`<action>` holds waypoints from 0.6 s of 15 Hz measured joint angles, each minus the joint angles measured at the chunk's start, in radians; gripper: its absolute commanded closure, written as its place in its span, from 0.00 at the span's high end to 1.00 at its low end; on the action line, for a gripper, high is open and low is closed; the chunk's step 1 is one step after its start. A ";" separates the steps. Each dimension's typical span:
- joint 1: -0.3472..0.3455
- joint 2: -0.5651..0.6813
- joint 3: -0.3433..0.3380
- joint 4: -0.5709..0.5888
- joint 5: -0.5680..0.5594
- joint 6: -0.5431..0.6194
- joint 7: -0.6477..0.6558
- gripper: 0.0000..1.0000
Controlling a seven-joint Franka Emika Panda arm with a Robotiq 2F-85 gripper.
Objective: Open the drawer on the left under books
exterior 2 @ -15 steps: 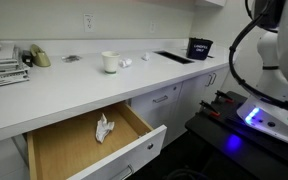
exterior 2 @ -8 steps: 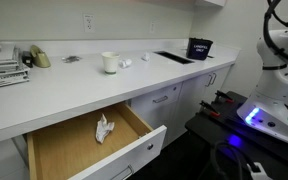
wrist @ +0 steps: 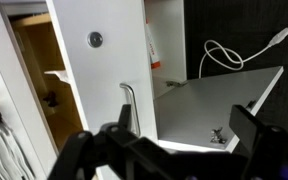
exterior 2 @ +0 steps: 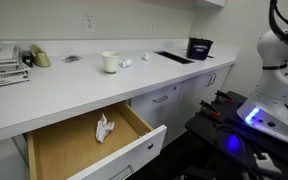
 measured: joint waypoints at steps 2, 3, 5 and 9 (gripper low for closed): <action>-0.023 -0.086 0.001 -0.053 0.082 0.000 0.041 1.00; -0.033 -0.138 0.001 -0.085 0.114 0.000 0.066 1.00; -0.051 -0.251 0.000 -0.155 0.168 0.000 0.125 1.00; -0.082 -0.480 -0.001 -0.288 0.237 -0.011 0.236 1.00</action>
